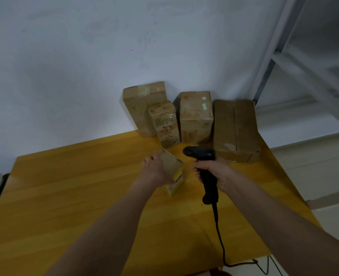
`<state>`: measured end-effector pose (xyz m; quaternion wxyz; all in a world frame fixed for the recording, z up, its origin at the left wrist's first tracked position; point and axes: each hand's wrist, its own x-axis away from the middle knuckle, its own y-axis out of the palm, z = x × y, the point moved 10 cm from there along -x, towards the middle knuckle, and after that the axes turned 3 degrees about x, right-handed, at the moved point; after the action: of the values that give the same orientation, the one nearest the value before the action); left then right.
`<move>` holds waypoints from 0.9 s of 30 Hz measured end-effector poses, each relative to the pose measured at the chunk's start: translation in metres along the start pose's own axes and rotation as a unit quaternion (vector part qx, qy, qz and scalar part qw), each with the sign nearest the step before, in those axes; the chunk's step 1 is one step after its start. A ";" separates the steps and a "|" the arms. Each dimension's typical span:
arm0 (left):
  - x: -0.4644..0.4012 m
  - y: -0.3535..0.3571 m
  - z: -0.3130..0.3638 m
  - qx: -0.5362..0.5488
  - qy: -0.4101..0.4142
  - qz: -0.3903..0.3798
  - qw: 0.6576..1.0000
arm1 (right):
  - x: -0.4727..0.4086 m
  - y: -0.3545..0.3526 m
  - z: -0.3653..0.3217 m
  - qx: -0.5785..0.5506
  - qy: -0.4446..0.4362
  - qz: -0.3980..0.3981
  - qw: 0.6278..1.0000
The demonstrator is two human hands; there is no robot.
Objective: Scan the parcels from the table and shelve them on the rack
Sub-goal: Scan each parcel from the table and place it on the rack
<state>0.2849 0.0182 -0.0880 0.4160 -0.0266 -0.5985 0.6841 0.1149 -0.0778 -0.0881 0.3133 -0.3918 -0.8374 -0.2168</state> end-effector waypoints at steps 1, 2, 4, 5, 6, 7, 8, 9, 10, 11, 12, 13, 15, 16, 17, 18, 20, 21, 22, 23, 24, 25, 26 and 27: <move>-0.002 0.001 -0.005 0.011 -0.010 0.006 1.000 | 0.001 -0.002 0.002 -0.001 0.002 0.002 1.000; -0.004 0.000 -0.011 0.037 -0.026 0.010 0.999 | 0.001 -0.006 0.004 -0.004 0.003 0.006 1.000; -0.004 -0.004 -0.028 0.150 -0.081 0.013 0.985 | 0.002 -0.012 0.006 -0.009 0.004 0.020 1.000; -0.004 -0.002 -0.040 0.255 -0.116 0.017 0.960 | 0.002 -0.015 0.007 -0.014 0.003 0.031 0.999; -0.001 0.003 -0.049 0.370 -0.149 0.014 0.917 | 0.002 -0.017 0.006 -0.020 -0.001 0.040 0.999; 0.005 0.012 -0.052 0.470 -0.175 -0.006 0.865 | 0.002 -0.018 0.004 -0.026 -0.006 0.048 0.998; 0.009 0.023 -0.055 0.534 -0.199 -0.030 0.821 | 0.003 -0.018 0.002 -0.031 -0.010 0.055 0.998; 0.015 0.031 -0.056 0.575 -0.216 -0.047 0.788 | 0.003 -0.016 0.000 -0.039 -0.014 0.061 0.997; 0.019 0.038 -0.054 0.608 -0.219 -0.059 0.761 | 0.004 -0.015 -0.002 -0.048 -0.016 0.067 0.996; 0.023 0.041 -0.049 0.645 -0.212 -0.066 0.731 | 0.004 -0.012 -0.003 -0.056 -0.020 0.073 0.996; 0.024 0.043 -0.044 0.679 -0.195 -0.066 0.705 | 0.006 -0.010 -0.005 -0.060 -0.024 0.078 0.995; 0.028 0.043 -0.036 0.709 -0.175 -0.078 0.679 | 0.007 -0.008 -0.008 -0.062 -0.030 0.081 0.994; 0.033 0.043 -0.021 0.734 -0.139 -0.112 0.656 | 0.011 -0.006 -0.012 -0.060 -0.044 0.089 0.993; 0.037 0.041 -0.014 0.730 -0.122 -0.127 0.660 | 0.013 -0.005 -0.015 -0.062 -0.053 0.094 0.992; 0.039 0.040 -0.010 0.729 -0.106 -0.140 0.662 | 0.015 -0.005 -0.017 -0.063 -0.063 0.099 0.991; 0.040 0.040 -0.006 0.724 -0.091 -0.154 0.666 | 0.018 -0.005 -0.020 -0.062 -0.074 0.104 0.990; 0.041 0.042 -0.002 0.718 -0.075 -0.174 0.670 | 0.022 -0.005 -0.025 -0.061 -0.092 0.109 0.988; 0.042 0.042 0.000 0.716 -0.070 -0.177 0.671 | 0.025 -0.004 -0.027 -0.060 -0.102 0.107 0.987; 0.043 0.040 0.002 0.716 -0.063 -0.177 0.672 | 0.027 -0.002 -0.030 -0.058 -0.111 0.102 0.987; 0.043 0.039 0.004 0.715 -0.057 -0.175 0.674 | 0.029 -0.001 -0.032 -0.053 -0.121 0.097 0.986; 0.043 0.037 0.007 0.707 -0.049 -0.174 0.684 | 0.030 0.000 -0.033 -0.046 -0.130 0.094 0.986; 0.042 0.035 0.011 0.692 -0.040 -0.175 0.700 | 0.031 0.000 -0.034 -0.037 -0.138 0.093 0.985; 0.043 0.032 0.015 0.669 -0.030 -0.177 0.721 | 0.032 -0.001 -0.036 -0.028 -0.146 0.095 0.984; 0.043 0.030 0.018 0.645 -0.021 -0.180 0.743 | 0.034 -0.004 -0.039 -0.016 -0.155 0.101 0.983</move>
<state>0.2311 0.0314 -0.0886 0.4364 0.3707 -0.0170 0.8197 0.1086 -0.0865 -0.0377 0.1938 -0.5081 -0.8284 -0.1346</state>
